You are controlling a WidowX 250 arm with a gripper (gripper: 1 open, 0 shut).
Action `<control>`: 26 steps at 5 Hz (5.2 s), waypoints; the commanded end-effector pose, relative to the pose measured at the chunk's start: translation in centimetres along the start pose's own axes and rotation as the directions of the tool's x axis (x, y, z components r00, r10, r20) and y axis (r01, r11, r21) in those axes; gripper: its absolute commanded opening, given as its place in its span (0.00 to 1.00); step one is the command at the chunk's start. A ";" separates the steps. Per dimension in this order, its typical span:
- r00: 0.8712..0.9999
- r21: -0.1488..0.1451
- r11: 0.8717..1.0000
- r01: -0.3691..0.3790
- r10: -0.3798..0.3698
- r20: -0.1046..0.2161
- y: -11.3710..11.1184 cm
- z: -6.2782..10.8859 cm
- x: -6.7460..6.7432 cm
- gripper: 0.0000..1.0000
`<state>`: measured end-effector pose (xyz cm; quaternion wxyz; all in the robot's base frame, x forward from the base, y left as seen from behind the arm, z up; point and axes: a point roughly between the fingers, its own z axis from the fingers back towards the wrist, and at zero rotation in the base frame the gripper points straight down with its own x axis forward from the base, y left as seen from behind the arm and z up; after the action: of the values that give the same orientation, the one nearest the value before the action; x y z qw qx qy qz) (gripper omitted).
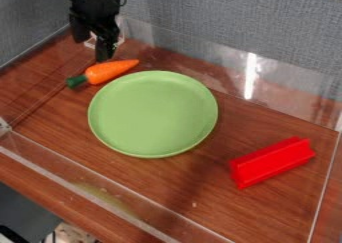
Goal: Move the carrot from the green plate to the table
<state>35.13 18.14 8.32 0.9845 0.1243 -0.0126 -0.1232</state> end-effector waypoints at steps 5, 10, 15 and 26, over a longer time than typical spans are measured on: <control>0.997 0.068 0.998 0.006 -0.011 0.080 2.4 2.3 0.4 1.00; 0.995 0.076 0.996 0.039 -0.045 0.084 1.7 2.9 0.2 1.00; 0.998 0.099 0.995 0.022 -0.028 0.061 0.1 8.3 0.6 1.00; 0.996 -0.034 0.997 -0.063 0.061 -0.066 0.1 6.7 -0.2 1.00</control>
<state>34.17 16.36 12.62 0.9900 0.0955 0.0480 -0.0925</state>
